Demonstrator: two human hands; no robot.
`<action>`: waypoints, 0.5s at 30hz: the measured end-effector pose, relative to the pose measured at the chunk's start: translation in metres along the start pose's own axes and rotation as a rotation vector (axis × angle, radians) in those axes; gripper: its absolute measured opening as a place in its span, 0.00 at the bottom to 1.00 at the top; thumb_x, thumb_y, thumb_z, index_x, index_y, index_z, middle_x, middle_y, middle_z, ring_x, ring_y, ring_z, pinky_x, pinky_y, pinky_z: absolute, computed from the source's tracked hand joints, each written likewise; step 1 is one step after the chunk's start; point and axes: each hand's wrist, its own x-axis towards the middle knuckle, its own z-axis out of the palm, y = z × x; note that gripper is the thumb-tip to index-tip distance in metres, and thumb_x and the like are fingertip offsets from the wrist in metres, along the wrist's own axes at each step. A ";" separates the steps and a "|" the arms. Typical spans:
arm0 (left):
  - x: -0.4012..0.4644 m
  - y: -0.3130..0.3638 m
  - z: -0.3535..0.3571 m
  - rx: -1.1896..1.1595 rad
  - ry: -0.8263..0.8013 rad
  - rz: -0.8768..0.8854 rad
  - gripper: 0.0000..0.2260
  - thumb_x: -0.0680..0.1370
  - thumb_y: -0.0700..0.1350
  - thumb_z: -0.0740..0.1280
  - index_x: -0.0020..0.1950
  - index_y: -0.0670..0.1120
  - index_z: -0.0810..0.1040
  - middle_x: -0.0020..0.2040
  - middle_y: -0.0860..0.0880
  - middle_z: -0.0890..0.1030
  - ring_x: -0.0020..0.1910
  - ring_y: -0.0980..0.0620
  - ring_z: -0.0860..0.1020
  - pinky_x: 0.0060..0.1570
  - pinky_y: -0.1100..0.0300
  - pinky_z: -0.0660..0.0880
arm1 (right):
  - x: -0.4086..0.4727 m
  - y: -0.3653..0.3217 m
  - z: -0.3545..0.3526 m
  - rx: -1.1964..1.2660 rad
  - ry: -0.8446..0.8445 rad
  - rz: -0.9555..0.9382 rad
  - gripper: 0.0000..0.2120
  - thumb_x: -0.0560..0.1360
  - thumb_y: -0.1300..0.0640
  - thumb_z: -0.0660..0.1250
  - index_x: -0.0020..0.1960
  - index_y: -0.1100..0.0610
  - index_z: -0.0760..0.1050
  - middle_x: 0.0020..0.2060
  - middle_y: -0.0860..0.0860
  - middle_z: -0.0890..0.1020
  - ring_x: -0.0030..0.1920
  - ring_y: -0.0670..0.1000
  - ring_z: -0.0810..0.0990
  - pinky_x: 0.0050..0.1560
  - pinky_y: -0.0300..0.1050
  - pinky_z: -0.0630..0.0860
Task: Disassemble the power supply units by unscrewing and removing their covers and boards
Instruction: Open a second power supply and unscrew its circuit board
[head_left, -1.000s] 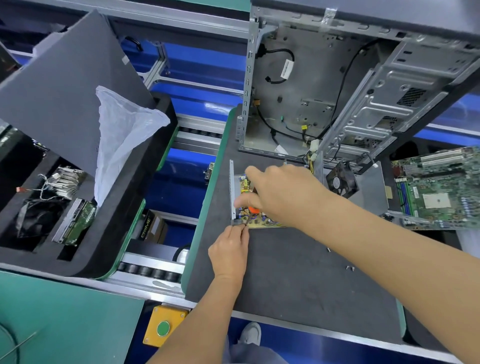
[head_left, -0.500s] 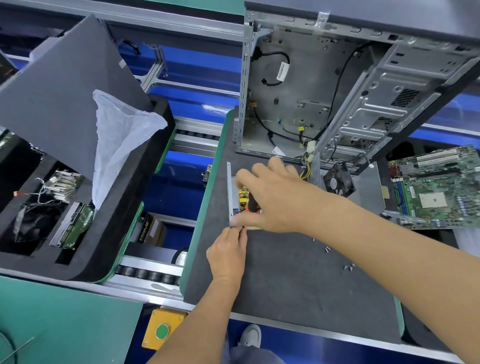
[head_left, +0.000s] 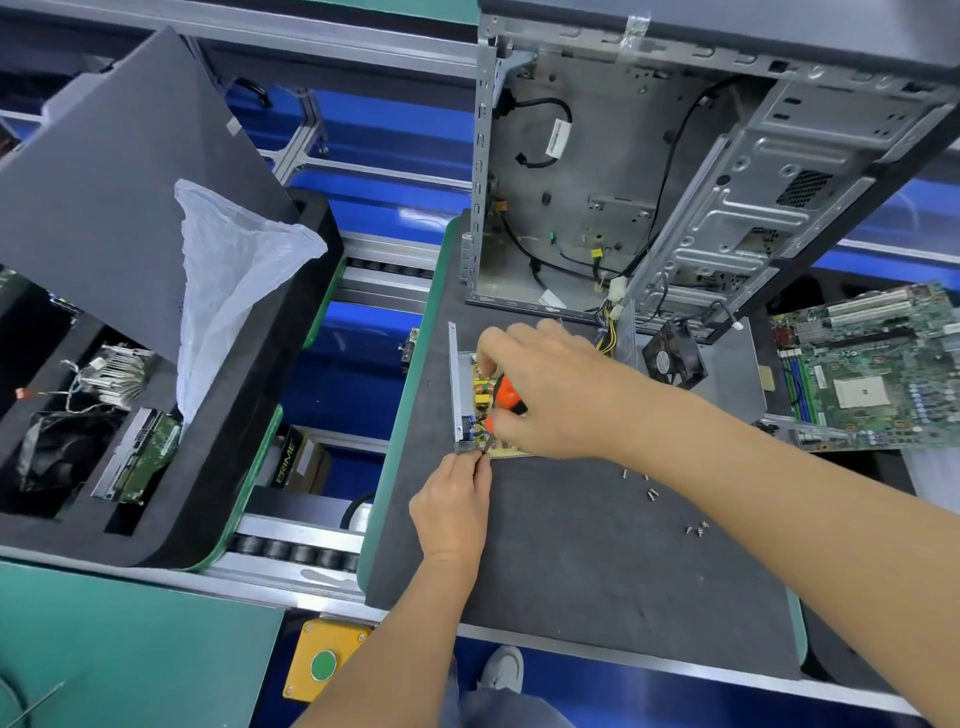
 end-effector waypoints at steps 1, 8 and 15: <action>0.000 0.000 0.000 0.003 0.002 0.004 0.05 0.72 0.43 0.79 0.42 0.46 0.85 0.34 0.51 0.80 0.27 0.53 0.77 0.23 0.63 0.69 | -0.001 0.002 -0.002 -0.073 0.016 0.074 0.23 0.73 0.31 0.57 0.53 0.50 0.62 0.43 0.50 0.73 0.45 0.55 0.69 0.41 0.51 0.70; 0.000 0.000 -0.001 0.014 0.025 0.028 0.05 0.72 0.43 0.79 0.44 0.45 0.85 0.35 0.51 0.81 0.29 0.52 0.79 0.24 0.62 0.70 | -0.003 0.018 -0.001 -0.120 0.094 0.075 0.17 0.76 0.42 0.62 0.54 0.53 0.64 0.37 0.50 0.74 0.44 0.60 0.77 0.36 0.49 0.69; -0.001 0.001 -0.002 0.024 0.014 0.026 0.05 0.73 0.43 0.78 0.44 0.44 0.85 0.35 0.50 0.81 0.29 0.51 0.79 0.24 0.61 0.72 | -0.009 0.033 0.001 -0.183 0.111 0.184 0.29 0.74 0.27 0.51 0.51 0.53 0.59 0.35 0.52 0.73 0.39 0.57 0.72 0.30 0.46 0.60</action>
